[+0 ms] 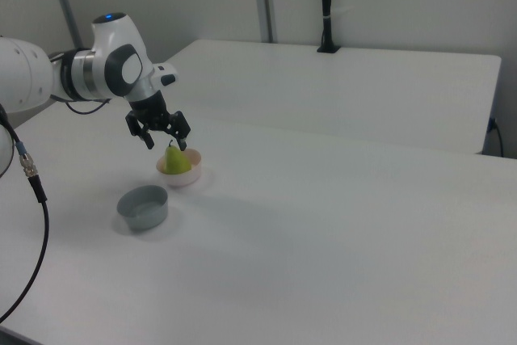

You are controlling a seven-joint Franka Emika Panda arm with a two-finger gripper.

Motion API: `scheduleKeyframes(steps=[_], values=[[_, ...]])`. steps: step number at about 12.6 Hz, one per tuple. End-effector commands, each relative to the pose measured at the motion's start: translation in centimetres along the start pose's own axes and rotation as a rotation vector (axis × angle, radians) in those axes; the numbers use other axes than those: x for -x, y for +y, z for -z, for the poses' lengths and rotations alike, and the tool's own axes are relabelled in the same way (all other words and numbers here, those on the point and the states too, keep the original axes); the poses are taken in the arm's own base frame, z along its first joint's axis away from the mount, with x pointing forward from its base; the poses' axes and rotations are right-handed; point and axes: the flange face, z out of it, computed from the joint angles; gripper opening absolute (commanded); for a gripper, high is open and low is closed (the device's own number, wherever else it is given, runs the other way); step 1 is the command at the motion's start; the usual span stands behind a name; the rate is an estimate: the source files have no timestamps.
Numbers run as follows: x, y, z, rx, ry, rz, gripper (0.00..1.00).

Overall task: Pick up a pear from the bowl
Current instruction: 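Move the open gripper over the pink bowl and lower onto the green pear, then close the gripper around the green pear inside the pink bowl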

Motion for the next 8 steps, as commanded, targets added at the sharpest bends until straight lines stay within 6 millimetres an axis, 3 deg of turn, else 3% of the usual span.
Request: scheduleKeyframes(steps=[1,4,8], values=[[-0.5,-0.5,-1.8,0.018,0.043,0.005,1.00],[-0.4,-1.1,-2.6,0.028,0.038,0.023,1.00],[-0.3,-1.4,-4.2,0.044,0.025,0.042,0.89]])
